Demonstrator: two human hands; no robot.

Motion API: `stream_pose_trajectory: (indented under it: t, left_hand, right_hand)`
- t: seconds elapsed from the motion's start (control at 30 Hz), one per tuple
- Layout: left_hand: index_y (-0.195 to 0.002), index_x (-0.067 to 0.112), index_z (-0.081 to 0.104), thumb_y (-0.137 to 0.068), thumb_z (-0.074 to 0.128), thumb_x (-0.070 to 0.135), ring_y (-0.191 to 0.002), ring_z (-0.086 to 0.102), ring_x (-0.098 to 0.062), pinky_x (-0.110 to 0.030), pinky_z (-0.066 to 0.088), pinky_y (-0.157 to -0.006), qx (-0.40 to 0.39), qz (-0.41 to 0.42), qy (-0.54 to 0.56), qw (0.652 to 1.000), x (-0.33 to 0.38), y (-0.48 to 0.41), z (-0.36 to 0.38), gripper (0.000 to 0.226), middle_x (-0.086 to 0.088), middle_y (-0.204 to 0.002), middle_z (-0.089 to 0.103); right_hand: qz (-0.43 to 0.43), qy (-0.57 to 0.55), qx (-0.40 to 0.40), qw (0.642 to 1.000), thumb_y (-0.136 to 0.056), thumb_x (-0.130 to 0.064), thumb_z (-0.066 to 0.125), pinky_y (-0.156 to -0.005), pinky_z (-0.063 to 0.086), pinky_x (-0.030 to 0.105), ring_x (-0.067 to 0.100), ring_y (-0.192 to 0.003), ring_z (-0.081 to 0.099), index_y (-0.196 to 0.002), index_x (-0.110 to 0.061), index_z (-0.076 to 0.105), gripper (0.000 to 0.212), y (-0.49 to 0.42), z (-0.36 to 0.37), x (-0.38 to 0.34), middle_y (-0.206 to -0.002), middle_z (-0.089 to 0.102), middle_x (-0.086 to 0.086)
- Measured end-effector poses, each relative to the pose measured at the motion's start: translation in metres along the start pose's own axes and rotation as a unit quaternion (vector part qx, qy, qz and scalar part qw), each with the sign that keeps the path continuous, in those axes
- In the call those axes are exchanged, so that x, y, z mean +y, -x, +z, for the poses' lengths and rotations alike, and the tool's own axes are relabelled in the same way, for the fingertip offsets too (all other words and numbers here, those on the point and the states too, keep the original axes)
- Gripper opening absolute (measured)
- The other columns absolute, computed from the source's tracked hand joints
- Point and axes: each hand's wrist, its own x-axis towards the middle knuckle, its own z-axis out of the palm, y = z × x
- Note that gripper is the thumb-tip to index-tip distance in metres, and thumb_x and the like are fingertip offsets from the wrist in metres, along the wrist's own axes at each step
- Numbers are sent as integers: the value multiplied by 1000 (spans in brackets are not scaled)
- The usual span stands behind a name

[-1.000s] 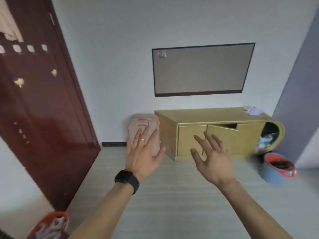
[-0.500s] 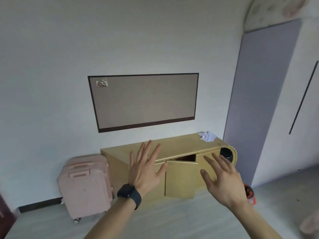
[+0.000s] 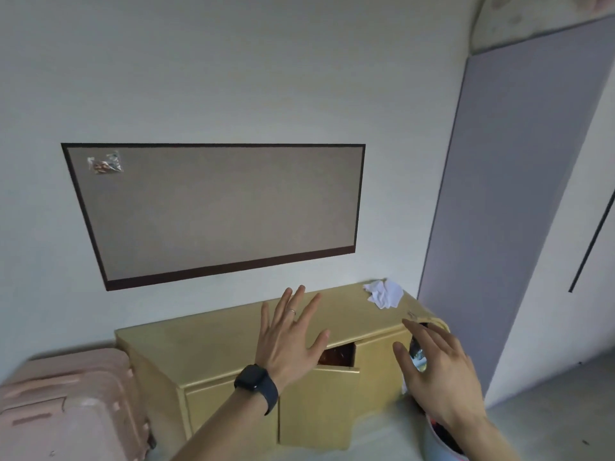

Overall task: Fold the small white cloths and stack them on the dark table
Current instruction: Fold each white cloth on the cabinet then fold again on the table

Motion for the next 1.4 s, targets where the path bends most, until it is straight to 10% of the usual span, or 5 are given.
stream_pose_trajectory:
  t: [0.73,1.4]
  left_hand:
    - [-155,45,7,-96,26,65,-151,-14,-11,-48,-12,-120,-170,-79,52,981,-43,-351,327,65,11,-166,-2]
    - [-156,40,12,-99,30,57,-153,-5,-22,-53,-3,-121,-430,-261,32,864,-70,-463,620,62,5,-167,1]
  right_hand:
    - [120,17,-179,976,-89,-48,64,-101,45,42,20,-128,50,-131,-29,62,47,-298,324,230,-126,66,-7]
    - [215,39,-443,870,-97,-40,53,-98,45,45,34,-122,49,-139,-13,48,50,-463,626,409,-134,56,12]
